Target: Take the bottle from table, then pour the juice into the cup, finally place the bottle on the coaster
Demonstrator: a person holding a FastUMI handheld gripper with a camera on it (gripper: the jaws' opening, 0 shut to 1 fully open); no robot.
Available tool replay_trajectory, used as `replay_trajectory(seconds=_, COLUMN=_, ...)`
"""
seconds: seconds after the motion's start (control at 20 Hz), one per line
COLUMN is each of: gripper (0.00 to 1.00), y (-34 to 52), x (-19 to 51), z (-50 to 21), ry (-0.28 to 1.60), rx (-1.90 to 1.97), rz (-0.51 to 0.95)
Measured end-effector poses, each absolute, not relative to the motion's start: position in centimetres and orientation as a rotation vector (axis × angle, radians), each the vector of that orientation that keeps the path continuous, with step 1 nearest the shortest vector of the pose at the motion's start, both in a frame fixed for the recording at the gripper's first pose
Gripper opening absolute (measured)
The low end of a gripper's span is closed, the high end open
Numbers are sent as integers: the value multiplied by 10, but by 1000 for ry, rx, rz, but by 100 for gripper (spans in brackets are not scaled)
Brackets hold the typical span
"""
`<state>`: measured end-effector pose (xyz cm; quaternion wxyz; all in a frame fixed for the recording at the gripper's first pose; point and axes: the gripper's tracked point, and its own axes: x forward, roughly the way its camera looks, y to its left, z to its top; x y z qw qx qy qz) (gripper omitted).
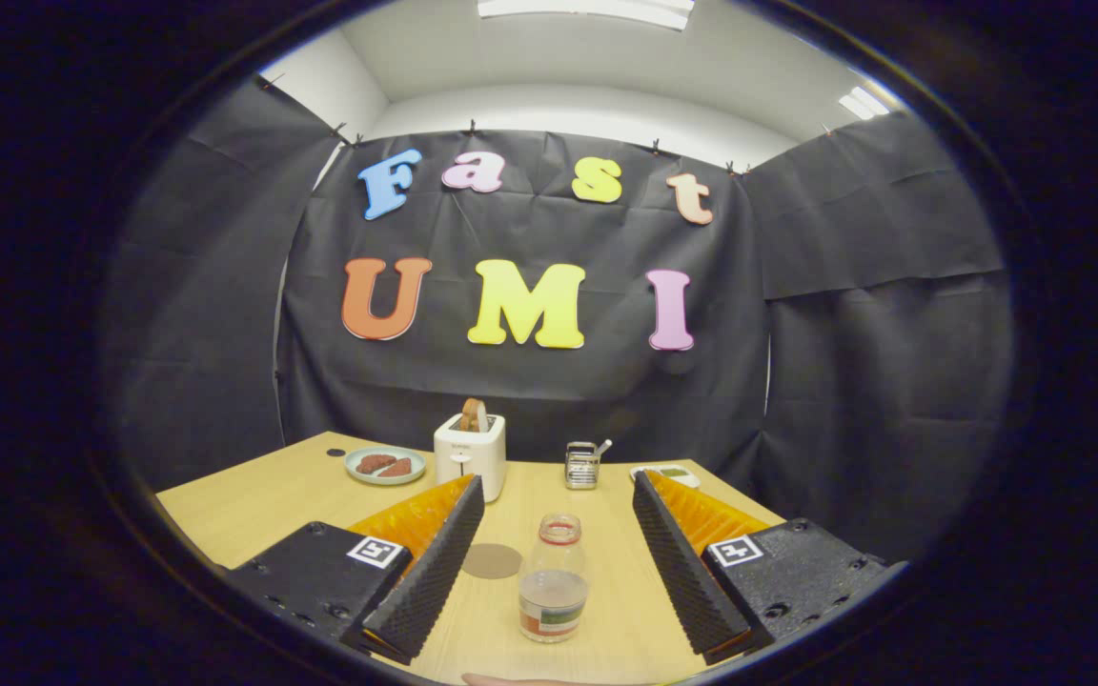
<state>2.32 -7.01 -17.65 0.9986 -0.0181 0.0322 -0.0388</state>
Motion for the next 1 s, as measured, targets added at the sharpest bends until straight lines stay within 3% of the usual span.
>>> replay_trajectory(seconds=1.0, gripper=100, y=-72, x=53, z=-289, ry=115, rx=-69, rz=-60)
